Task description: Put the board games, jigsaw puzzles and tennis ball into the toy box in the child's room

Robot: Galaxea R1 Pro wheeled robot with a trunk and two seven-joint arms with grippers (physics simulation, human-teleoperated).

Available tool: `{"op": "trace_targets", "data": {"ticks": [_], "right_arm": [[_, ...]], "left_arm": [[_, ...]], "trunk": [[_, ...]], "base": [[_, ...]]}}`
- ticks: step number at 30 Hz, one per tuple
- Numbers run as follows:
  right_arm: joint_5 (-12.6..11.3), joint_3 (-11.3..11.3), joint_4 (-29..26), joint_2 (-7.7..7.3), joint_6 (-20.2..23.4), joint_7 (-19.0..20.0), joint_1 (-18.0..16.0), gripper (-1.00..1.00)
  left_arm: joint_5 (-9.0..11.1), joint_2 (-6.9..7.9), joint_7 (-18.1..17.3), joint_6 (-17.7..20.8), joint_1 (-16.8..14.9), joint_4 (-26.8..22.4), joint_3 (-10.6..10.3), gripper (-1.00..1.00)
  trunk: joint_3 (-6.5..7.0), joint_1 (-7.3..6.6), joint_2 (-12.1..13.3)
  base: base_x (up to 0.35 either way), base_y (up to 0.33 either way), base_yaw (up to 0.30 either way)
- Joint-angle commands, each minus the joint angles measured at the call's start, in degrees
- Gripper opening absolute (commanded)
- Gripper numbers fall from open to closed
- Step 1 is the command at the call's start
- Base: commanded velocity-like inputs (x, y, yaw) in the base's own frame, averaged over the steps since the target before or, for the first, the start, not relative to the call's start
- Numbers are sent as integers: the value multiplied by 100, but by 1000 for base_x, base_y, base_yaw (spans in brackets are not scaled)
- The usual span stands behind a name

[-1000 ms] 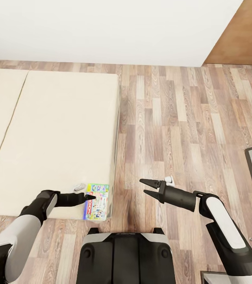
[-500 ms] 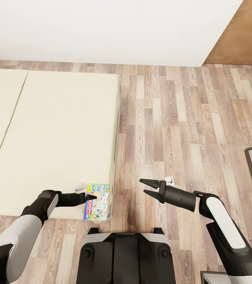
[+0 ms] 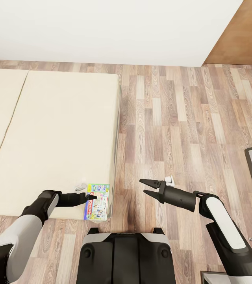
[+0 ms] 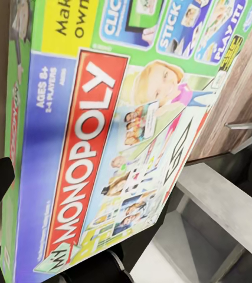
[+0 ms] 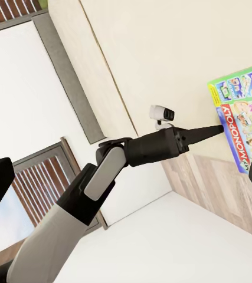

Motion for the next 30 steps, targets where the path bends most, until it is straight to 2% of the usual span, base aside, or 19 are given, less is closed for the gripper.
{"op": "trace_targets", "data": {"ticks": [1, 23, 30], "right_arm": [[-14, 4, -3, -4, 9, -12, -3, 100], [-12, -4, -2, -12, 9, -12, -3, 100], [-10, -5, -2, -13, 9, -12, -3, 100]], "left_arm": [[-60, -6, -45, 38, -3, -5, 46, 100], [-51, -84, -54, 41, -3, 3, 46, 100], [-58, -85, -328, 46, -3, 4, 46, 100]], "trunk": [[-6, 3, -9], [-6, 3, -9], [-6, 3, -9]], "base": [[0, 0, 0], [0, 0, 0], [0, 0, 0]]}}
